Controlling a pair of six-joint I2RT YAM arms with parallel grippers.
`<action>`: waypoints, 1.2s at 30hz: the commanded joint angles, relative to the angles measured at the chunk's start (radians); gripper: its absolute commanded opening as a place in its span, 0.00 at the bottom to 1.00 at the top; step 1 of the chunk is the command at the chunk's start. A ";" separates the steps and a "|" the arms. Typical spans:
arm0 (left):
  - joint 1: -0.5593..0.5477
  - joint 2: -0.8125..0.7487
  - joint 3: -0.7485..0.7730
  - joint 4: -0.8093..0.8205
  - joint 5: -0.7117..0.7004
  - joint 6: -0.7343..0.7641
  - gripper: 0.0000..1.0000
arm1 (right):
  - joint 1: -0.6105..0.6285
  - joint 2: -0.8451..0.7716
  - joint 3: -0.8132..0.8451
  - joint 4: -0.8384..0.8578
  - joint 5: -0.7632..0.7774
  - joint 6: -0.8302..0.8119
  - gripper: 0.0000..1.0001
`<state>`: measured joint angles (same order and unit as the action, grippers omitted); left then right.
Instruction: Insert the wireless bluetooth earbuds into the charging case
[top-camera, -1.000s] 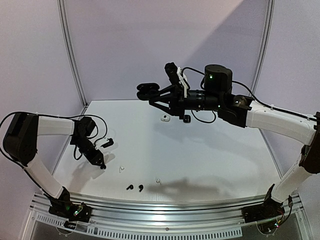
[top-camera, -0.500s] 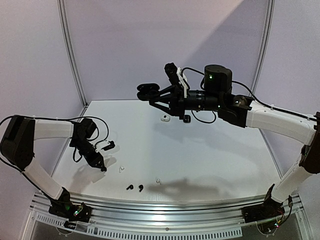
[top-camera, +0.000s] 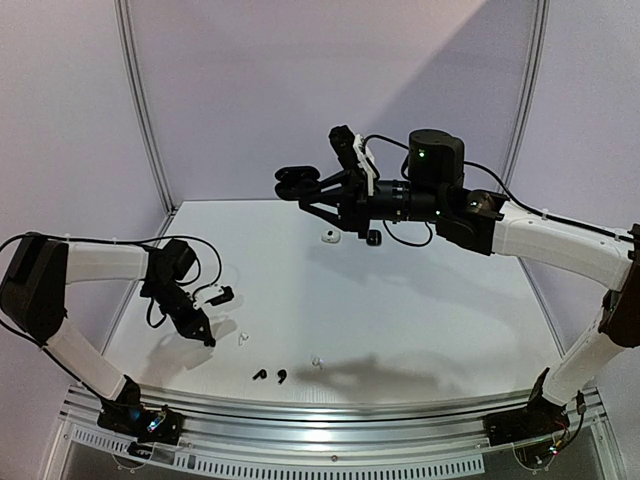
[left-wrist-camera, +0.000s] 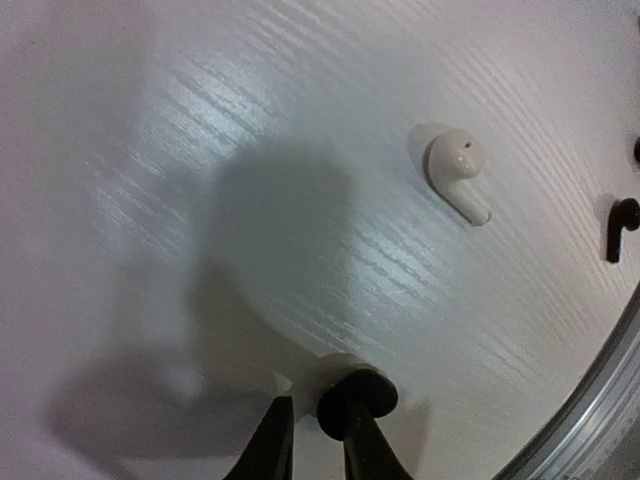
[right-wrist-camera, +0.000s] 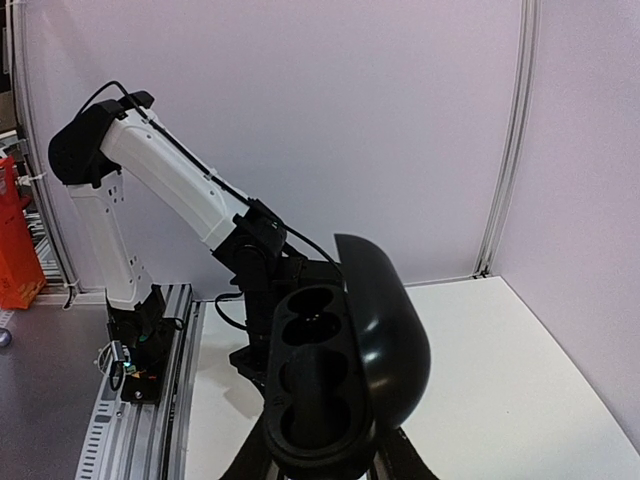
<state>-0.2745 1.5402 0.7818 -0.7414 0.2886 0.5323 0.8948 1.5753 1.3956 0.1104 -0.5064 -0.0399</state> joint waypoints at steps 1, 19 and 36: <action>-0.023 -0.014 -0.036 -0.059 0.026 0.024 0.18 | -0.001 -0.039 0.018 -0.020 0.012 -0.009 0.00; -0.043 -0.032 -0.062 -0.072 0.075 0.039 0.00 | -0.001 -0.043 0.019 -0.031 0.020 -0.012 0.00; -0.046 -0.209 -0.034 -0.002 0.037 0.002 0.00 | -0.002 -0.034 0.020 -0.034 0.028 -0.009 0.00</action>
<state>-0.3061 1.4101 0.7242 -0.7845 0.3508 0.5499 0.8948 1.5623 1.3956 0.0746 -0.4896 -0.0467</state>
